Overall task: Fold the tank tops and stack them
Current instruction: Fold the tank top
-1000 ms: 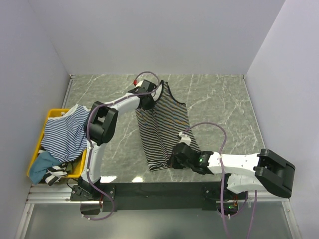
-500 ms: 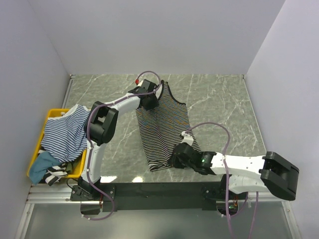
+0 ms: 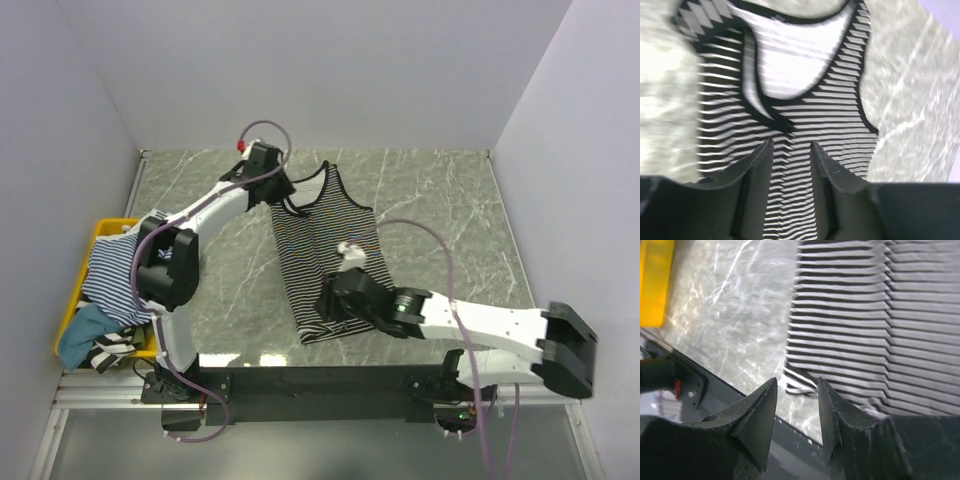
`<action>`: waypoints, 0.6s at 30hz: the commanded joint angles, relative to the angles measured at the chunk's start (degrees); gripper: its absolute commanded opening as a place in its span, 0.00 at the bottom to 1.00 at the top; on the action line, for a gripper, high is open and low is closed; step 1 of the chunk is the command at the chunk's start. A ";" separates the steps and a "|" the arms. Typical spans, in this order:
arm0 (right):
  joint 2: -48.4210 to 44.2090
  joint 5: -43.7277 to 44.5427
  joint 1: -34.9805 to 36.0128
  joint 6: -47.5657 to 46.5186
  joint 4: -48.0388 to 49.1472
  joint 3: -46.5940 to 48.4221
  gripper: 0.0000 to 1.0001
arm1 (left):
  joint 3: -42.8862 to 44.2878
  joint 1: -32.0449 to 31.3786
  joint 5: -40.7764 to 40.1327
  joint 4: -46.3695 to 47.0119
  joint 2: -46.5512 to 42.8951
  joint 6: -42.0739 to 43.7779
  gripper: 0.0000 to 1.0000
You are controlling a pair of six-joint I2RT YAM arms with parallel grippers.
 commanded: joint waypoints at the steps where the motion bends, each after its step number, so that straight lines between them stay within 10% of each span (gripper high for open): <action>1: 8.58 -3.11 0.69 -12.16 0.76 6.96 0.46 | -5.20 2.32 -0.46 0.90 -1.71 -1.40 0.39; 18: 25.56 -12.17 3.85 -22.64 2.60 13.47 0.47 | -12.42 3.55 3.41 5.03 3.47 0.18 0.47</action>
